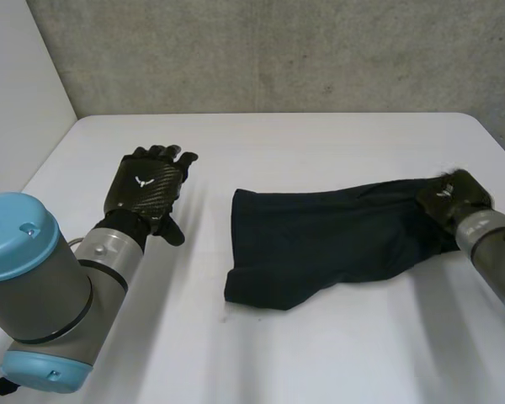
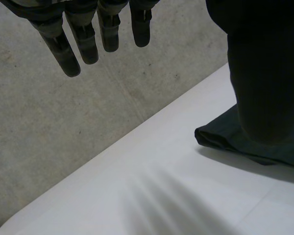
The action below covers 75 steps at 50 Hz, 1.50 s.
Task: Fold the shorts.
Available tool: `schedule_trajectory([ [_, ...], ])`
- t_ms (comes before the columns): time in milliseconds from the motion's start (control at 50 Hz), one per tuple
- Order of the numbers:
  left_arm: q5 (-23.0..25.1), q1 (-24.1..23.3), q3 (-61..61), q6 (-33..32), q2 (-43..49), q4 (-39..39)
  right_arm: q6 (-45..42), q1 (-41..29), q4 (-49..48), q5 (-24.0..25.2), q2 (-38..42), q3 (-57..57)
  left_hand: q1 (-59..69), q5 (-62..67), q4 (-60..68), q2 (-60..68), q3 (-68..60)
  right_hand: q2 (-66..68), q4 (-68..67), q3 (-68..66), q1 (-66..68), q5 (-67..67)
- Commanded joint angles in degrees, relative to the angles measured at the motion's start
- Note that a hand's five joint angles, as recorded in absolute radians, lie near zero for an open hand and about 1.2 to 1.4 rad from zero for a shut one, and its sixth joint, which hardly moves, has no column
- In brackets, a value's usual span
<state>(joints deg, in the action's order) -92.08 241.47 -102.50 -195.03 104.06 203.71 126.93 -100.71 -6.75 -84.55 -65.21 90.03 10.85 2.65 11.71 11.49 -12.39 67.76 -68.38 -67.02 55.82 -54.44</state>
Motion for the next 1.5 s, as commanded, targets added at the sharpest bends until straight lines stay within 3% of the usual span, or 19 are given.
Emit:
schedule_trajectory([
  [20, -0.2, 0.0, 0.7, 0.0, 0.0, 0.1, -4.2, -16.9, -0.9, 9.8, 1.7, -7.8, -0.6, -2.4, -1.5, -1.3, 2.2, 12.2, -11.6, -13.0, 24.2, -15.6],
  [120, -0.2, 0.2, 1.7, 0.3, -0.3, 0.3, -8.4, -24.8, -0.8, 21.1, 6.5, -9.3, -0.5, -2.3, -1.3, -1.1, 2.0, 12.2, -11.6, -13.0, 24.2, -15.6],
  [180, -0.2, 0.3, 2.6, 1.2, -0.4, 0.4, -8.5, -27.1, -0.1, 24.6, 9.5, -10.3, -0.5, -2.3, -1.3, -1.1, 2.0, 12.2, -11.6, -13.0, 24.2, -15.6],
  [280, -0.3, 0.6, 4.9, 2.5, -0.2, 0.3, -5.5, -27.7, 0.3, 26.0, 11.2, -10.4, -0.5, -2.3, -1.3, -1.1, 2.0, 12.2, -11.6, -13.0, 24.2, -15.6],
  [320, -0.4, 0.6, 5.9, 2.5, 0.0, 0.3, -3.2, -27.4, 0.2, 25.7, 11.2, -10.6, -0.5, -2.3, -1.3, -1.1, 2.0, -16.0, 16.6, 15.2, -4.0, 12.7],
  [340, -0.4, 0.7, 7.0, 2.6, 0.2, 0.2, 0.7, -27.2, 0.2, 25.3, 10.8, -10.7, -0.5, -2.3, -1.3, -1.1, 2.0, -34.8, 35.4, 34.0, -22.8, 31.5],
  [400, -0.4, 0.7, 8.7, 2.6, 0.4, 0.1, 9.4, -26.1, 0.1, 25.2, 8.4, -10.9, -0.5, -2.3, -1.3, -1.1, 2.0, -46.5, 47.2, 45.8, -34.6, 43.2],
  [420, -0.5, 0.6, 10.1, 2.6, 0.7, 0.0, 16.5, -25.1, 0.1, 24.7, 5.1, -11.0, -0.3, -2.1, -1.2, -0.9, 1.8, -57.7, 58.3, 57.0, -45.8, 54.4],
  [560, -0.5, -1.3, 16.5, 3.4, 5.4, -0.6, 43.9, -18.9, -0.5, 18.0, -2.9, -11.7, 0.0, -1.8, -0.8, -0.6, 1.5, -57.8, 58.4, 57.0, -45.8, 54.4],
  [620, -0.4, -4.5, 20.2, 5.1, 8.6, -2.4, 47.4, -17.3, 0.3, 15.6, -2.6, -13.3, 0.2, -1.6, -0.7, -0.4, 1.3, -57.8, 58.4, 57.0, -45.8, 54.4],
  [720, -0.5, -8.6, 29.6, 7.4, 16.7, -10.2, 47.0, -16.1, 5.3, 12.8, 2.7, -17.9, 0.0, -1.8, -0.8, -0.6, 1.5, -57.8, 58.4, 57.0, -45.8, 54.4],
  [840, -0.6, -10.1, 39.2, 9.2, 25.7, -22.1, 45.9, -14.9, 14.3, 11.9, 11.3, -25.8, -0.3, -2.1, -1.2, -0.9, 1.8, -57.8, 58.4, 57.0, -45.8, 54.4],
  [940, -3.9, -10.0, 45.8, 10.8, 32.3, -32.7, 45.7, -14.8, 19.7, 11.9, 18.2, -31.0, -0.1, -1.9, -1.0, -0.8, 1.7, -57.8, 58.4, 57.0, -45.8, 54.4],
  [1040, -9.1, -9.9, 46.4, 10.5, 34.1, -35.8, 43.8, -14.7, 22.7, 11.3, 22.6, -33.4, 0.0, -1.8, -0.8, -0.6, 1.5, -57.8, 58.4, 57.0, -45.8, 54.4],
  [1100, -9.6, -9.8, 46.3, 10.4, 34.2, -36.6, 41.7, -14.7, 23.4, 10.1, 23.7, -33.5, 0.0, -1.8, -0.8, -0.6, 1.5, -57.8, 58.4, 57.0, -45.8, 54.4],
  [1200, -9.5, -10.1, 43.9, 10.4, 34.3, -37.3, 36.7, -13.9, 23.5, 6.2, 23.7, -32.3, 0.0, -1.8, -0.8, -0.6, 1.5, -57.8, 58.4, 57.0, -45.8, 54.4],
  [1320, -9.6, -10.2, 43.2, 10.3, 34.0, -37.3, 35.1, -13.8, 23.1, 5.3, 22.4, -30.4, -0.1, -1.9, -1.0, -0.8, 1.7, -57.8, 58.4, 57.0, -45.8, 54.4],
  [1400, -9.5, -10.3, 42.8, 10.3, 32.4, -37.4, 35.5, -13.6, 22.3, 5.3, 18.9, -29.3, -0.6, -2.4, -1.5, -1.3, 2.2, -57.8, 58.4, 57.0, -45.8, 54.4],
  [1500, -8.3, -10.1, 41.4, 10.4, 23.7, -37.4, 36.5, -13.1, 17.7, 5.1, 10.2, -26.2, -0.8, -2.6, -1.7, -1.5, 2.4, -57.8, 58.4, 57.0, -45.8, 54.4],
])
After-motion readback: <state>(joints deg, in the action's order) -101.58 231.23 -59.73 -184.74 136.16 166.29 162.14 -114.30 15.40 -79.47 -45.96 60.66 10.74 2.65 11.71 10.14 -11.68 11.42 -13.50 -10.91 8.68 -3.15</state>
